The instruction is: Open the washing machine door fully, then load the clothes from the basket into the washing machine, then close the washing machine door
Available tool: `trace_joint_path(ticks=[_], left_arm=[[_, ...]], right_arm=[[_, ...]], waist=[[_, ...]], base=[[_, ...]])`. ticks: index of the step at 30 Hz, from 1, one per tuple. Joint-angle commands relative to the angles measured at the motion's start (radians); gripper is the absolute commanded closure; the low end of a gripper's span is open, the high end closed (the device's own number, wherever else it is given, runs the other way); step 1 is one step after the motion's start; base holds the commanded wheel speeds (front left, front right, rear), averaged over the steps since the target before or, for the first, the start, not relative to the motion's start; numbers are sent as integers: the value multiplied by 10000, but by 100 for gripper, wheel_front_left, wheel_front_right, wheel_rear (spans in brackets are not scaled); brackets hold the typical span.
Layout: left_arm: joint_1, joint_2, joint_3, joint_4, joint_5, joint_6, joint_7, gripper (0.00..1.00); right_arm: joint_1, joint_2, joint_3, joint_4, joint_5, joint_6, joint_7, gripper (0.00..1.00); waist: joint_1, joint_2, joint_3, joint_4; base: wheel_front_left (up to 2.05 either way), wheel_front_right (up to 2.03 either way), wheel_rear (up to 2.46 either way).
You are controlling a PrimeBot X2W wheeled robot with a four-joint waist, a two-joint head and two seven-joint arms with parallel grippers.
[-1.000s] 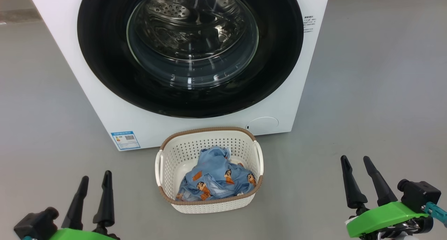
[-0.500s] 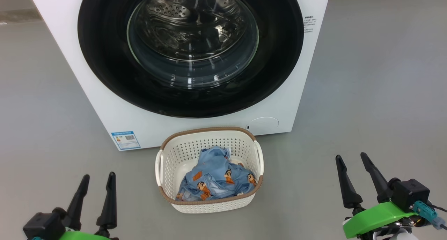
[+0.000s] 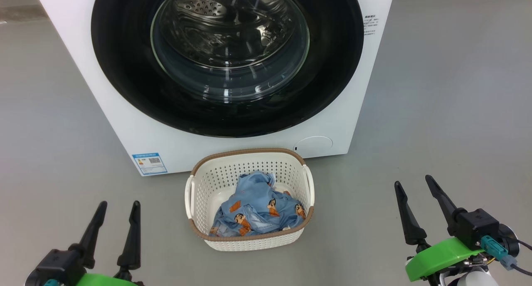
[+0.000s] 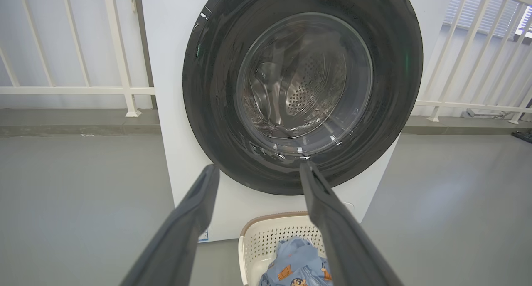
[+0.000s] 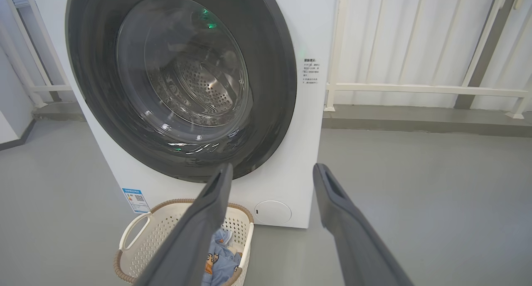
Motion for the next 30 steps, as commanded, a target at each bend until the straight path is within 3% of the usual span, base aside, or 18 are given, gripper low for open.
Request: trace_joint_path(ticks=[1,30], left_arm=[[-393,173,380,-216,111,-31,-88,0],[-334,-451,1323,761,571,-30,-88,0]], right_arm=[[-332,-43,182,-234,-154,-13,-120,0],[-297,157,-454,260,-218,-13,-120,0]], waist=[[0,0,3,0],[0,0,-124,16]], base=[[0,0,0],[0,0,0]])
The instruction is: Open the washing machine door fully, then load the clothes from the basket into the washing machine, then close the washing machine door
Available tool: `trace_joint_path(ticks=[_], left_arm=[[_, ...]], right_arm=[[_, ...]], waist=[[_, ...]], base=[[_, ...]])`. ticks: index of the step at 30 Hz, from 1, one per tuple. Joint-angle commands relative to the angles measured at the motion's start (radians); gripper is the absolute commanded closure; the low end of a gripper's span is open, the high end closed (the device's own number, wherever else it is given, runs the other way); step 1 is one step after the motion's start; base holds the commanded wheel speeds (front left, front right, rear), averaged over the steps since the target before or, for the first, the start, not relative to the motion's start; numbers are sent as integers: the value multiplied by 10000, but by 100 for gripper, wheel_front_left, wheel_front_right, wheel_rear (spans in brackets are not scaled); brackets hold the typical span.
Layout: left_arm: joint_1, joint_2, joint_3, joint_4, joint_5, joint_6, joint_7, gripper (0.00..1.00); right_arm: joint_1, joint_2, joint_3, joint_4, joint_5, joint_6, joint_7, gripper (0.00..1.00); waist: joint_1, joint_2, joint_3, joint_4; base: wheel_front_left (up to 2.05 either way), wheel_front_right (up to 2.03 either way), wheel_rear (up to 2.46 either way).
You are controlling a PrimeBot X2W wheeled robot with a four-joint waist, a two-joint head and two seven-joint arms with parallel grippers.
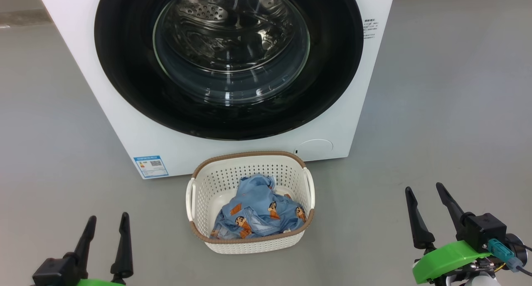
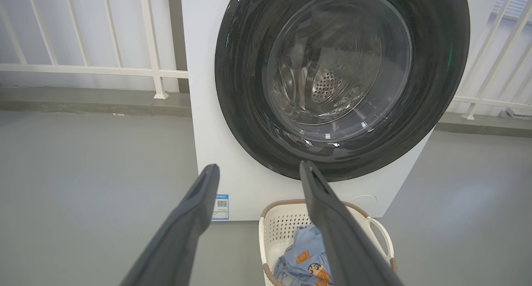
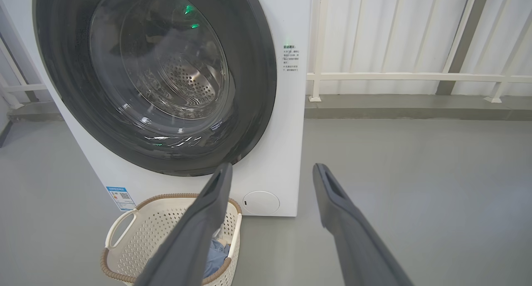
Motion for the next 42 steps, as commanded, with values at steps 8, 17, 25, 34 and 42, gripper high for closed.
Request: trace_joint_path(ticks=[8,17,25,34,42], left_arm=[[-354,22,555,-111,-149,-29,-82,0],[-436,39,622,54,18,-29,-82,0],[-520,53,739,113,222,-29,-82,0],[-594,-10,777,165,476,-29,-82,0],[-621,-15,795,145,460,-29,-82,0]], right_arm=[[-288,9,170,-155,-8,-13,-120,0],[-321,12,143,-193,-22,-13,-120,0],[-340,13,153,-236,38,-13,-120,0],[-347,14,103,-318,61,-13,-120,0],[-345,14,94,-326,51,-13,-120,0]], waist=[[0,0,-26,14],[0,0,-2,29],[0,0,31,33],[0,0,90,52],[0,0,113,68]], base=[[0,0,0],[0,0,0],[1,1,-2],[47,47,-93],[106,106,-212]])
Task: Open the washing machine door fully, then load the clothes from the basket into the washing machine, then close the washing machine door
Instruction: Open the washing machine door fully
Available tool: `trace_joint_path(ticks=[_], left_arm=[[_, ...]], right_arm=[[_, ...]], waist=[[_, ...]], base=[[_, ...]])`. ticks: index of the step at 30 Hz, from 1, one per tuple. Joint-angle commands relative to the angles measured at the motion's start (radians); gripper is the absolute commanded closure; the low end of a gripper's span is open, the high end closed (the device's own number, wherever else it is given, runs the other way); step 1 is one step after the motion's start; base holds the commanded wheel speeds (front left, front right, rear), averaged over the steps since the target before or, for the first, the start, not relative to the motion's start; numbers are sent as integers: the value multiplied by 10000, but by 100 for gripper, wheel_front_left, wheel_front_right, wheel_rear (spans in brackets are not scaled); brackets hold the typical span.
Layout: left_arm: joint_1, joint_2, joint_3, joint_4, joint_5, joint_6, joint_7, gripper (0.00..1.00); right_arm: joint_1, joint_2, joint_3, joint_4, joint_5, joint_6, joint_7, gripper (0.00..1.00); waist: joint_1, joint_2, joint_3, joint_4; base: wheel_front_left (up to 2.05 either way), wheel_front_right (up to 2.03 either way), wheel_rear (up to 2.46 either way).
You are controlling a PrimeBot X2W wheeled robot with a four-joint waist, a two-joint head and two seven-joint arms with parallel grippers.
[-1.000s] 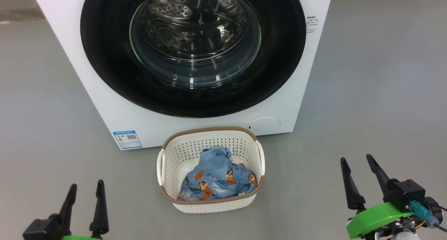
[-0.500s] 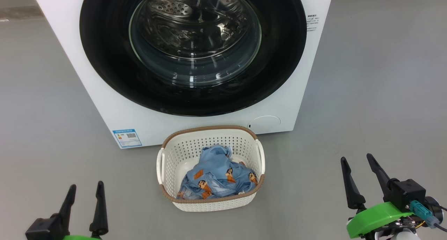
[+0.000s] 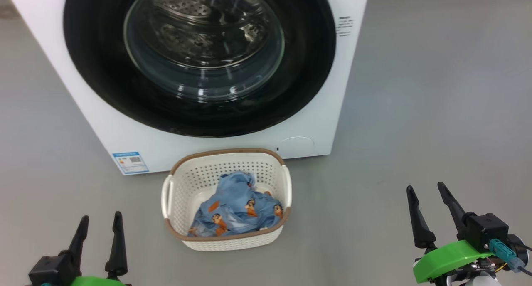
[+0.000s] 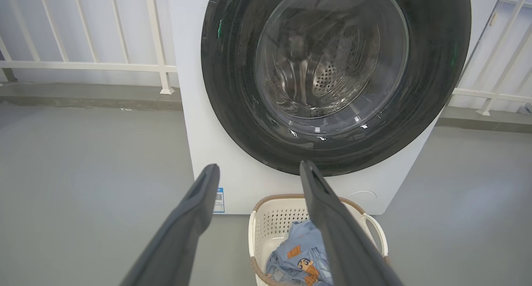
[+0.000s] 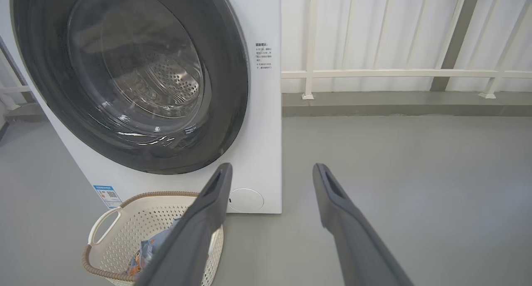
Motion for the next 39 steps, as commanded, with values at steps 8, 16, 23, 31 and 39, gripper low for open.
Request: trace_joint_path(ticks=[8,16,23,31,39], left_arm=[[-384,17,650,-455,224,-13,-82,0],[-261,-7,368,-787,247,-25,-82,0],[-111,74,187,-889,88,-27,-82,0],[-80,109,54,-1005,72,-28,-82,0],[-60,166,-155,-1090,134,-28,-82,0]], right_arm=[[-344,-82,175,-342,5,-13,-120,0],[-345,-82,178,-427,36,-13,-120,0],[-293,-82,205,-436,53,-13,-120,0],[-331,-82,219,-357,274,-13,-120,0],[-432,-82,266,-293,623,-13,-120,0]], waist=[[0,0,42,24],[0,0,90,68],[0,0,55,71],[0,0,64,70],[0,0,129,115]], base=[[114,114,-227],[57,57,-114],[6,6,-12],[0,0,0],[0,0,0]])
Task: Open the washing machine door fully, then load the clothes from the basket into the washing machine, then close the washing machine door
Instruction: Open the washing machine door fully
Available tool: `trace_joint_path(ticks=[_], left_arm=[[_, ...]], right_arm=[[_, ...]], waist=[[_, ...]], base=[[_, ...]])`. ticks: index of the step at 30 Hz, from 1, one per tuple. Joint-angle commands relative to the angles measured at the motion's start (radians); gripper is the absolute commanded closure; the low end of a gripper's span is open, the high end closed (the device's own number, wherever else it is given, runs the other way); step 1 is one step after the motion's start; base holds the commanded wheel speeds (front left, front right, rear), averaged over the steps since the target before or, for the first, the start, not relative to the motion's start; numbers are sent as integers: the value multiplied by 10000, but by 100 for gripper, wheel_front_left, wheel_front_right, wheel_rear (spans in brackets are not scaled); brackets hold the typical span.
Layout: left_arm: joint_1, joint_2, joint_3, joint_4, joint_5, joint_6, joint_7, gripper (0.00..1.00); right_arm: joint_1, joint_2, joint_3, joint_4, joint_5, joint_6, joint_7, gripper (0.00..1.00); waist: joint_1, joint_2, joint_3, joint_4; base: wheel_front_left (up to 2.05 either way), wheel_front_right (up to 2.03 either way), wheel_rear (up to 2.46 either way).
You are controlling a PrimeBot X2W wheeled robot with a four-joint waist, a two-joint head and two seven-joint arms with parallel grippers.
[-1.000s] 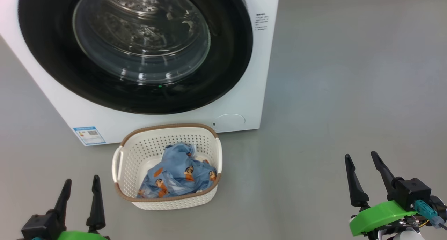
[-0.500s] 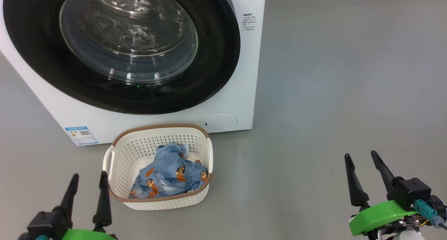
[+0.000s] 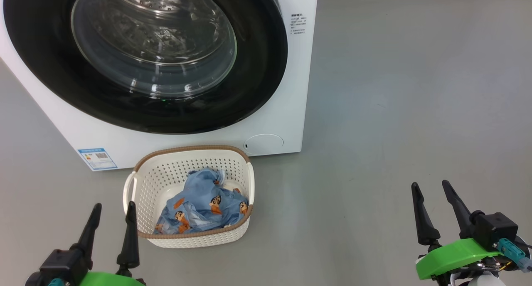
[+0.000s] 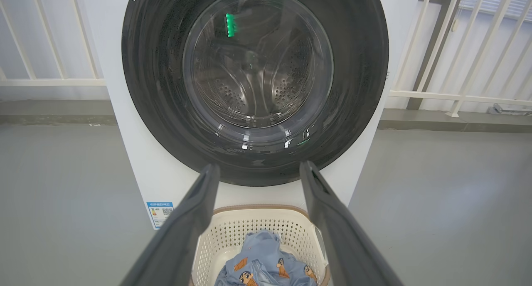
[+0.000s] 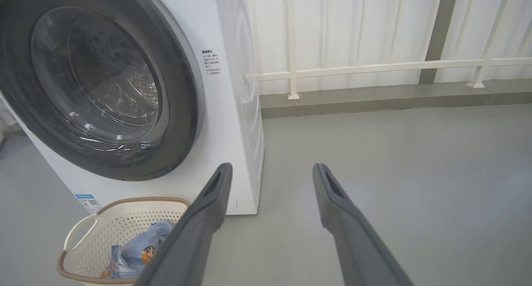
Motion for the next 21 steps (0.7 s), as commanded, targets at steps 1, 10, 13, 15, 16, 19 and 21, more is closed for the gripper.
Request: trace_joint_path(ticks=[1,10,13,15,16,19,21], left_arm=[[-86,224,279,-330,41,-28,-82,0],[-181,360,15,-14,-222,-28,-82,0],[-212,373,-40,26,-280,-28,-82,0],[-246,382,-80,47,-315,-28,-82,0],[-251,369,-97,40,-316,-28,-82,0],[-286,373,-124,48,-351,-28,-82,0],[-325,387,-152,60,-380,-28,-82,0]], right_arm=[[-447,-62,310,-198,140,-13,-120,0],[-840,-62,70,-105,1576,-13,-120,71],[-1037,-62,-34,-1,2603,-13,-120,100],[-1187,-62,-60,112,3235,-13,-120,100],[-1272,-62,-71,174,3575,-13,-120,100],[-1553,-62,-52,370,4633,-13,-120,100],[-1773,-62,-17,496,5271,-13,-105,100]], waist=[[0,0,10,16],[0,0,141,63],[0,0,196,86],[0,0,228,106],[0,0,241,116],[0,0,296,140],[0,0,341,160]], base=[[0,0,0],[0,0,0],[0,0,0],[0,0,0],[0,0,0],[0,0,0],[0,0,0]])
